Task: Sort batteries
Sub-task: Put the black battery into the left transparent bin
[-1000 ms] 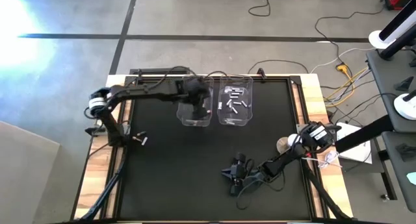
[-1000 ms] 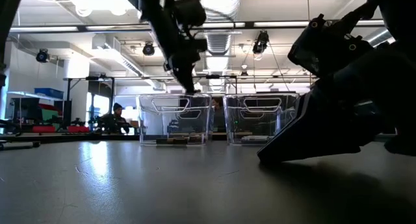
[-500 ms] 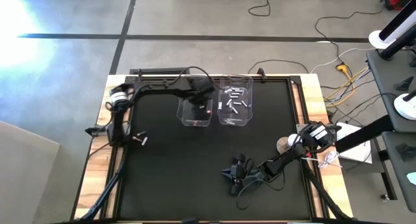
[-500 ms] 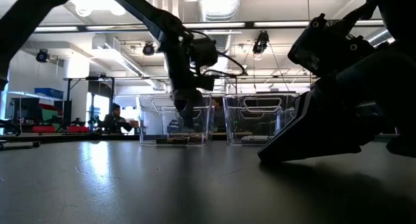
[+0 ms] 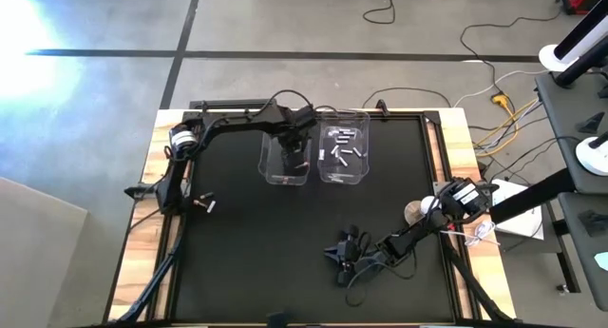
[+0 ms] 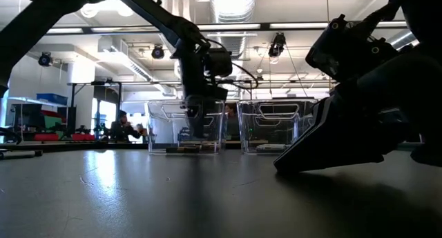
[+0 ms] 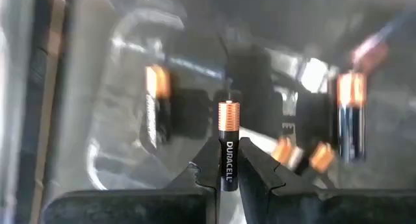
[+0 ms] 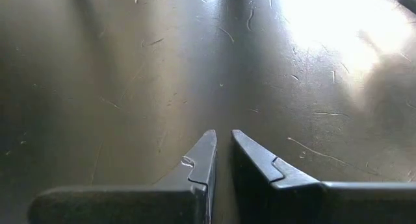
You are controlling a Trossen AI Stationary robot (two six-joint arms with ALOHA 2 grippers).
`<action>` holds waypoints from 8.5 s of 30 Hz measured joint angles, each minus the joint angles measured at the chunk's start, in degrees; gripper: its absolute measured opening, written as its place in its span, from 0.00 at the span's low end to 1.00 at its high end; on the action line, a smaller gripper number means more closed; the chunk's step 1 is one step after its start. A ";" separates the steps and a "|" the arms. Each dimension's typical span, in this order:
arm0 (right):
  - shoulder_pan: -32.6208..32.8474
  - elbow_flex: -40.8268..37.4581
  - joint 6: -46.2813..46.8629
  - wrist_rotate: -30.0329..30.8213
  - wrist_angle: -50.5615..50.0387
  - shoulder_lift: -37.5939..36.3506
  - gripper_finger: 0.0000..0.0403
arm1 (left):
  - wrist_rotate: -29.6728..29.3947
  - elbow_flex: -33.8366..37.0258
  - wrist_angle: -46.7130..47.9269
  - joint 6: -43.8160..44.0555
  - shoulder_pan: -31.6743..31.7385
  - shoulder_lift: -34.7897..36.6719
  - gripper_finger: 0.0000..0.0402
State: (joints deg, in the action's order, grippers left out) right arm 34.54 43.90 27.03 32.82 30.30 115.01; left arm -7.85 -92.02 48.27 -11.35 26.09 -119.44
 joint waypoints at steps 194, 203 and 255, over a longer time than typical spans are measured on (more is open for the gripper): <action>5.07 -0.13 6.54 -1.53 -20.65 -11.18 0.10 | 6.40 14.88 -8.07 13.78 -4.35 8.74 0.02; 5.07 -0.11 6.47 -1.36 -20.63 -11.18 0.10 | 4.30 12.86 -9.23 14.85 -4.12 8.69 0.02; 4.83 -0.07 5.90 -1.27 -20.61 -11.20 0.10 | 0.91 9.21 -3.89 36.01 3.43 2.69 0.02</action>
State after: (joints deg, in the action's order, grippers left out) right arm 39.38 43.83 32.93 31.55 9.70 103.81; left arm -6.94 -82.81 44.38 24.65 29.52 -116.75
